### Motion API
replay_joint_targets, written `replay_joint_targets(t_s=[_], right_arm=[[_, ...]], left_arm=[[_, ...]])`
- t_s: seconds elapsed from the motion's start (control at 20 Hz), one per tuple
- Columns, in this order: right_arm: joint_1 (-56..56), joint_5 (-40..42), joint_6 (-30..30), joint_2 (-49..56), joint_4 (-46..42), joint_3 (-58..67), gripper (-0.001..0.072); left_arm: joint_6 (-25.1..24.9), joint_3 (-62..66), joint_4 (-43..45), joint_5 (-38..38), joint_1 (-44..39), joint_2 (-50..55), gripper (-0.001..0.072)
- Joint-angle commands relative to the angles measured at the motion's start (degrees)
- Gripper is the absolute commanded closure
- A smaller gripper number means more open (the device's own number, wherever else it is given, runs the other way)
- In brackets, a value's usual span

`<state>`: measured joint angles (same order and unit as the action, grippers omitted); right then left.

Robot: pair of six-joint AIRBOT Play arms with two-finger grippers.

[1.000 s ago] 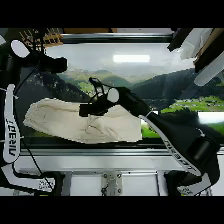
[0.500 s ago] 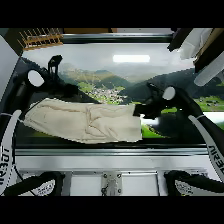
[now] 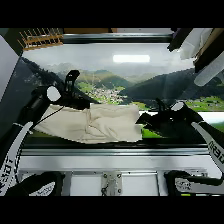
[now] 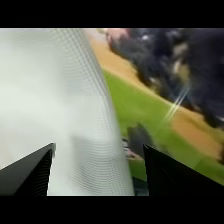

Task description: Fold the clothes and pants, and hang the long-sleeved shirts on hangers.

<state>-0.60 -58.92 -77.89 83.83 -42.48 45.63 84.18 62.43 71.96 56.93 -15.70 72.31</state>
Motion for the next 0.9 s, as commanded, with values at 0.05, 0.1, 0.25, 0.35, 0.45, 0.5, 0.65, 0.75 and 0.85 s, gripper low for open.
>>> replay_joint_targets(t_s=[0.05,0.1,0.25,0.35,0.45,0.5,0.65,0.75,0.85], right_arm=[[-5.4,4.2,5.5,4.3,10.3,-0.5,0.01],[-7.1,6.3,6.1,4.3,12.8,-0.5,0.0101],[-11.3,11.4,6.1,4.3,17.7,-0.4,0.0164],[-13.1,12.1,6.2,4.6,17.7,-0.4,0.0344],[-13.7,12.1,7.8,4.9,17.7,-0.4,0.0431],[-13.6,12.1,9.6,4.8,17.6,-0.4,0.0666],[-10.9,11.5,9.2,3.5,13.1,-0.4,0.0694],[-5.9,9.2,5.9,1.6,4.5,0.4,0.0694],[1.1,4.2,2.5,-0.4,-6.6,2.8,0.0693]], left_arm=[[0.1,-0.5,0.0,-1.1,-1.4,-0.1,0.0687],[0.1,-0.5,0.0,-1.1,-1.4,-0.1,0.0687],[0.3,-0.5,0.0,-1.1,-1.4,-0.1,0.0687],[0.3,-0.5,0.0,-1.0,-1.4,-0.1,0.0687],[0.3,-0.5,0.0,-1.0,-1.4,-0.1,0.0687],[0.3,-0.5,0.0,-0.9,-1.4,-0.1,0.0687],[0.3,-0.5,0.0,0.1,-1.4,-0.1,0.0687],[0.3,-0.5,-0.1,0.0,-1.9,-0.1,0.0687],[0.3,-0.5,0.0,-0.8,-3.4,0.1,0.0687]])
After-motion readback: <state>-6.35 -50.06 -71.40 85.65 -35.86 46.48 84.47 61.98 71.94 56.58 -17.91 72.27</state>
